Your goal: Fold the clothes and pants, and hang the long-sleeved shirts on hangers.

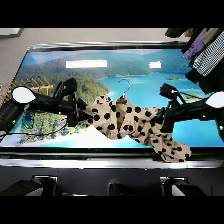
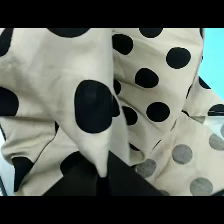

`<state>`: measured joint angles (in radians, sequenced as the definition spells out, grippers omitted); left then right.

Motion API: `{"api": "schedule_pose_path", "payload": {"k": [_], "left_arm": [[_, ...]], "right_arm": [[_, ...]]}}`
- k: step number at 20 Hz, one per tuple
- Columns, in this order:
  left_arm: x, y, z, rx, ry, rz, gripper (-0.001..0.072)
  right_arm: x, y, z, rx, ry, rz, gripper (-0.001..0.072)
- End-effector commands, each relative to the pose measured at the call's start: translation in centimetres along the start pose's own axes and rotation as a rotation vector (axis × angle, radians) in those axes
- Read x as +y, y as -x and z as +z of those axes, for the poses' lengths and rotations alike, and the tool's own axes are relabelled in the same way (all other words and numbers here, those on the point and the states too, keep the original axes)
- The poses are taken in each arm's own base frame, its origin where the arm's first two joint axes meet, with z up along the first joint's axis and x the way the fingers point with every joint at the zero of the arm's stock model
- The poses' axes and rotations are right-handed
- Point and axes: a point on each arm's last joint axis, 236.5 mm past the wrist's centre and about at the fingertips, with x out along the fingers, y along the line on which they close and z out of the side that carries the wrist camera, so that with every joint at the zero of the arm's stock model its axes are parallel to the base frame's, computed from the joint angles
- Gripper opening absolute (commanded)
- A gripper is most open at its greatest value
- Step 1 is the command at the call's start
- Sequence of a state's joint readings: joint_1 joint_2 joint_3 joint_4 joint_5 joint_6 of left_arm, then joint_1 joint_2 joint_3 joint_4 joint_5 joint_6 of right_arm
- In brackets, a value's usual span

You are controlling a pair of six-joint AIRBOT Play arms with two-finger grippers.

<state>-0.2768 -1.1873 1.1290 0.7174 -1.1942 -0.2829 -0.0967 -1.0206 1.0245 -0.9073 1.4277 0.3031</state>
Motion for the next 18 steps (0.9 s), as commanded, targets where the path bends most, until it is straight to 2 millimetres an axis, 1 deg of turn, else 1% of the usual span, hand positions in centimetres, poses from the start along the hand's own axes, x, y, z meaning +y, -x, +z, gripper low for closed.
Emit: {"api": "schedule_pose_path", "payload": {"k": [1,2,3,5,7,8,9,10,11,13,14,15,16,17,18], "left_arm": [[3.6,0.3,0.9,-0.049,0.133,0.148,0.045],[4.9,0.6,1.3,-0.076,0.2,0.201,0.0646],[6.3,1.0,1.8,-0.114,0.274,0.26,0.0714],[9.7,2.8,3.2,-0.216,0.436,0.383,0.0717],[12.8,5.5,4.8,-0.353,0.624,0.481,0.0717],[13.8,6.8,5.4,-0.414,0.712,0.505,0.0717],[14.4,7.8,5.8,-0.454,0.772,0.511,0.0716],[14.7,8.5,6.3,-0.479,0.805,0.51,0.0716],[14.6,9.0,6.8,-0.489,0.818,0.502,0.0715],[14.0,9.2,7.6,-0.485,0.805,0.479,0.0714],[13.6,9.2,7.8,-0.484,0.81,0.467,0.0713],[13.3,9.3,7.9,-0.486,0.827,0.455,0.0708],[13.0,9.2,7.9,-0.482,0.84,0.444,0.0708],[12.7,9.0,7.9,-0.475,0.851,0.431,0.0708],[12.4,8.8,7.8,-0.464,0.854,0.419,0.0707]], "right_arm": [[0.8,2.8,-0.5,0.052,-0.031,-0.107,0.0016],[0.9,3.6,-0.9,0.071,-0.044,-0.15,0.0016],[1.0,4.7,-1.2,0.089,-0.058,-0.199,0.0016],[1.0,6.8,-1.4,0.096,-0.089,-0.309,0.0016],[0.8,9.4,-1.5,0.084,-0.147,-0.447,0.0016],[0.9,10.6,-1.7,0.079,-0.171,-0.505,0.0017],[1.4,11.8,-1.9,0.074,-0.191,-0.553,0.0017],[2.0,12.7,-2.0,0.063,-0.211,-0.59,0.0018],[3.0,13.5,-2.0,0.043,-0.228,-0.611,0.0019],[4.9,14.6,-1.9,0.001,-0.278,-0.641,0.0019],[5.1,15.7,-2.5,-0.037,-0.401,-0.694,0.0019],[4.5,17.4,-4.2,-0.07,-0.614,-0.794,0.0019],[3.9,19.5,-6.3,-0.086,-0.772,-0.917,0.0019],[3.6,21.6,-7.4,-0.092,-0.827,-1.014,0.0018],[3.3,23.7,-7.5,-0.12,-0.846,-1.093,0.0018]]}}
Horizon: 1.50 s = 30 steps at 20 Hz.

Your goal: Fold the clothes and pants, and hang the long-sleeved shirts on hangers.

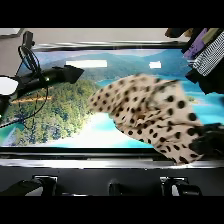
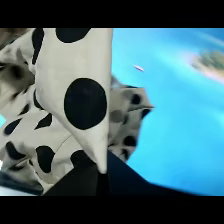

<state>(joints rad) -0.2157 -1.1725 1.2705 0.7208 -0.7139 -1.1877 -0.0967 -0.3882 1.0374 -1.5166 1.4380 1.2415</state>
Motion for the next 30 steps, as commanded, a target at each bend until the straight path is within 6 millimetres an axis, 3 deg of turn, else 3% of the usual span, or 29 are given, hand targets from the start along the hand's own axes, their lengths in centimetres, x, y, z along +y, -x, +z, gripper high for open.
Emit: {"api": "schedule_pose_path", "payload": {"k": [1,4,7,10,14,17,26,28,30], "left_arm": [[-0.7,0.3,-0.7,0.04,0.048,-0.021,0.0707],[-1.0,0.4,-1.5,0.073,0.048,-0.033,0.0708],[-1.0,0.4,-1.5,0.074,0.048,-0.034,0.0708],[-1.0,0.4,-1.5,0.075,0.048,-0.034,0.0708],[-1.1,0.4,-1.7,0.082,0.048,-0.036,0.0708],[-1.1,0.4,-1.7,0.083,0.048,-0.036,0.0707],[-1.2,0.4,-1.9,0.091,0.048,-0.039,0.0708],[-1.2,0.4,-1.9,0.092,0.048,-0.039,0.0708],[-1.2,0.4,-1.9,0.091,0.048,-0.039,0.0708]], "right_arm": [[-7.2,4.4,0.4,-0.111,-0.349,-0.318,0.0017],[-12.3,8.0,2.0,-0.158,-0.568,-0.515,0.0017],[-15.3,7.8,2.6,-0.005,-0.625,-0.636,0.0017],[-17.8,7.3,5.1,0.018,-0.671,-0.723,0.0017],[-21.4,7.1,10.3,-0.126,-0.684,-0.816,0.0017],[-23.6,6.6,12.8,-0.192,-0.694,-0.896,0.0017],[-28.3,9.6,19.8,-0.557,-0.7,-1.09,0.0017],[-29.7,10.7,19.3,-0.617,-0.761,-1.124,0.0017],[-32.1,12.2,17.3,-0.646,-0.842,-1.17,0.0017]]}}
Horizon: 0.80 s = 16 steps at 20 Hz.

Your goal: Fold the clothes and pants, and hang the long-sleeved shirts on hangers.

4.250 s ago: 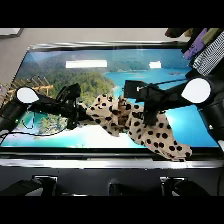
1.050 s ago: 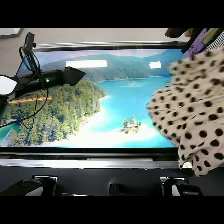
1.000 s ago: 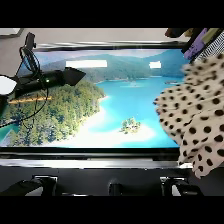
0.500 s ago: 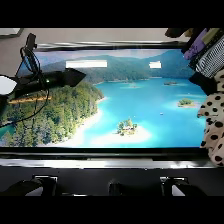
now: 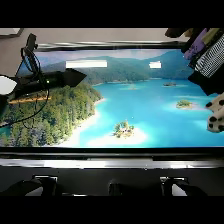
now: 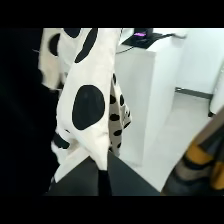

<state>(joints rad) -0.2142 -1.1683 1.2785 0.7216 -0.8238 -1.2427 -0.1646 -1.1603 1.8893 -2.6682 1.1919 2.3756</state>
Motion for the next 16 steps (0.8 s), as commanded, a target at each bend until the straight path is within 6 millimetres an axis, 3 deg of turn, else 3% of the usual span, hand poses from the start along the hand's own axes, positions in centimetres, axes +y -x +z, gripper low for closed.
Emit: {"api": "schedule_pose_path", "payload": {"k": [1,9,16], "left_arm": [[0.0,0.0,0.0,-0.001,-0.001,0.001,0.0707],[0.0,0.0,0.0,-0.001,-0.001,0.001,0.0707],[0.0,0.0,0.0,-0.001,0.0,0.001,0.0707]], "right_arm": [[-3.1,-2.2,2.5,-0.085,-0.121,-0.056,0.0017],[-8.6,-5.7,5.5,-0.173,-0.199,-0.122,0.0017],[-12.1,-8.9,5.7,-0.218,-0.293,-0.169,0.0017]]}}
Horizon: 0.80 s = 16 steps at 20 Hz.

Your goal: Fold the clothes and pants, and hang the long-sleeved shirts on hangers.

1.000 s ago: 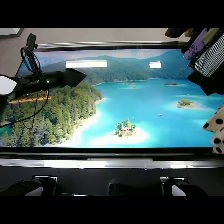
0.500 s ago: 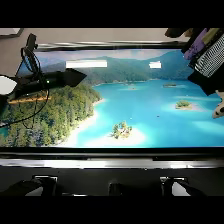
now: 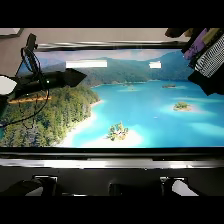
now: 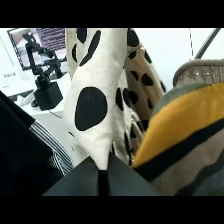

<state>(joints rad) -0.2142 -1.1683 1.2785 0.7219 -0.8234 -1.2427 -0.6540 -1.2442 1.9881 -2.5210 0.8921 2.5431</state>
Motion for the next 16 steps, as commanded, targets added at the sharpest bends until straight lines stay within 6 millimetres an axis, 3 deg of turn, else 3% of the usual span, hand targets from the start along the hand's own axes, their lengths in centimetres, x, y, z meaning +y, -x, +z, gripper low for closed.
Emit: {"api": "schedule_pose_path", "payload": {"k": [1,5,16], "left_arm": [[0.0,0.0,0.0,0.0,0.0,-0.001,0.0707],[-0.8,-0.6,-0.6,0.016,-0.008,-0.016,0.0707],[-2.8,-1.9,-2.3,0.06,-0.024,-0.056,0.0706]], "right_arm": [[-1.3,-1.9,0.1,-0.018,-0.051,-0.009,0.0017],[-2.4,-3.5,-0.1,-0.026,-0.063,-0.015,0.0017],[-1.4,-4.8,-0.8,-0.047,0.02,0.007,0.0021]]}}
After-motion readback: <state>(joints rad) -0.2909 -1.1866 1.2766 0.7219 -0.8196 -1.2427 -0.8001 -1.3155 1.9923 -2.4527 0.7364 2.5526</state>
